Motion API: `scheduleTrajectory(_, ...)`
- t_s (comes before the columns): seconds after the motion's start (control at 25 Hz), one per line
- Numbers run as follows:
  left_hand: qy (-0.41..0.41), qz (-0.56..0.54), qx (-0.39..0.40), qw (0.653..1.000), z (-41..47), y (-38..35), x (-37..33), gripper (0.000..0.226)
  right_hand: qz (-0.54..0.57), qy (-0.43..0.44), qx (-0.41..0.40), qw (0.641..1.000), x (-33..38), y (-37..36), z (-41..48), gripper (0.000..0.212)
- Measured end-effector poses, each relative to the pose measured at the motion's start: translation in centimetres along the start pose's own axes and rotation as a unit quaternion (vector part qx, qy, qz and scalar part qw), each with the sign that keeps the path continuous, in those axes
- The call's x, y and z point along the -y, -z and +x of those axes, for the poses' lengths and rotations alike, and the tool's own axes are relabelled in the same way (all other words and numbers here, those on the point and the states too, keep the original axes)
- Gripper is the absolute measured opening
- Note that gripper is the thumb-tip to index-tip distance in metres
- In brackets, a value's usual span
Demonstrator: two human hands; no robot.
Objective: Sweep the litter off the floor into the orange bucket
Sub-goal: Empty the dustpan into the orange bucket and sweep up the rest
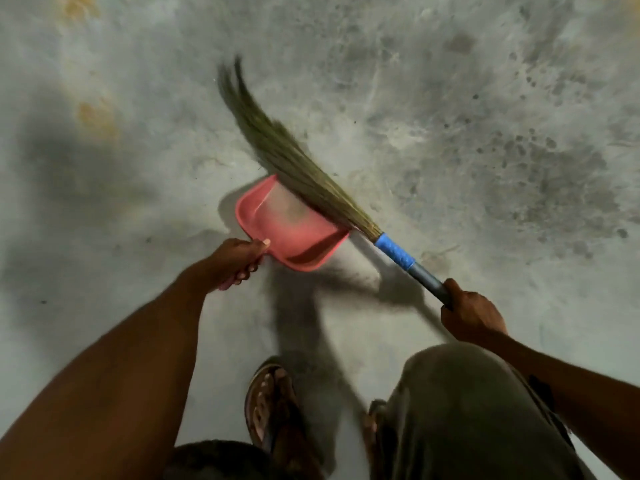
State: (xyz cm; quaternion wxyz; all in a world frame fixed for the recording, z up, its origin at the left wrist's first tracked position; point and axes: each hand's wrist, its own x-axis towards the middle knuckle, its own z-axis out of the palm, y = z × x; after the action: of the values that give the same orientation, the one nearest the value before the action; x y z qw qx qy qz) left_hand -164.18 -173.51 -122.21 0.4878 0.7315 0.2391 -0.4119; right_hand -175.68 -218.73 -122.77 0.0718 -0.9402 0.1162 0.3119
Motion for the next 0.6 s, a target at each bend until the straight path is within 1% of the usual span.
scheduleTrajectory(0.08,0.017,-0.067,-0.024,0.997,-1.9,0.1,1.9,0.048,0.04,-0.008,-0.028,0.999,1.4,1.8,-1.3,0.025)
scheduleTrajectory(0.2,0.043,-0.143,-0.094,0.984,-5.6,1.5,5.7,0.048,0.1,-0.001,-0.088,0.991,4.9,5.6,-0.4,0.023)
scheduleTrajectory(0.28,0.062,-0.176,-0.145,0.972,-7.7,3.8,8.7,0.047,0.094,0.021,-0.084,0.992,7.9,7.0,1.4,0.021)
scheduleTrajectory(0.36,0.088,-0.201,-0.183,0.958,-8.4,7.2,11.2,0.046,0.062,0.047,-0.05,0.996,11.0,7.0,4.1,0.02)
scheduleTrajectory(0.4,0.101,-0.202,-0.189,0.956,-8.2,9.0,12.2,0.046,0.04,0.059,-0.028,0.997,12.3,6.6,5.4,0.021)
scheduleTrajectory(0.48,0.128,-0.175,-0.181,0.959,-6.9,12.3,12.7,0.048,-0.003,0.093,0.001,0.996,14.3,5.3,7.2,0.025)
scheduleTrajectory(0.6,0.144,-0.141,-0.153,0.967,-4.5,15.5,12.1,0.049,-0.094,0.167,-0.014,0.981,14.8,3.2,7.4,0.038)
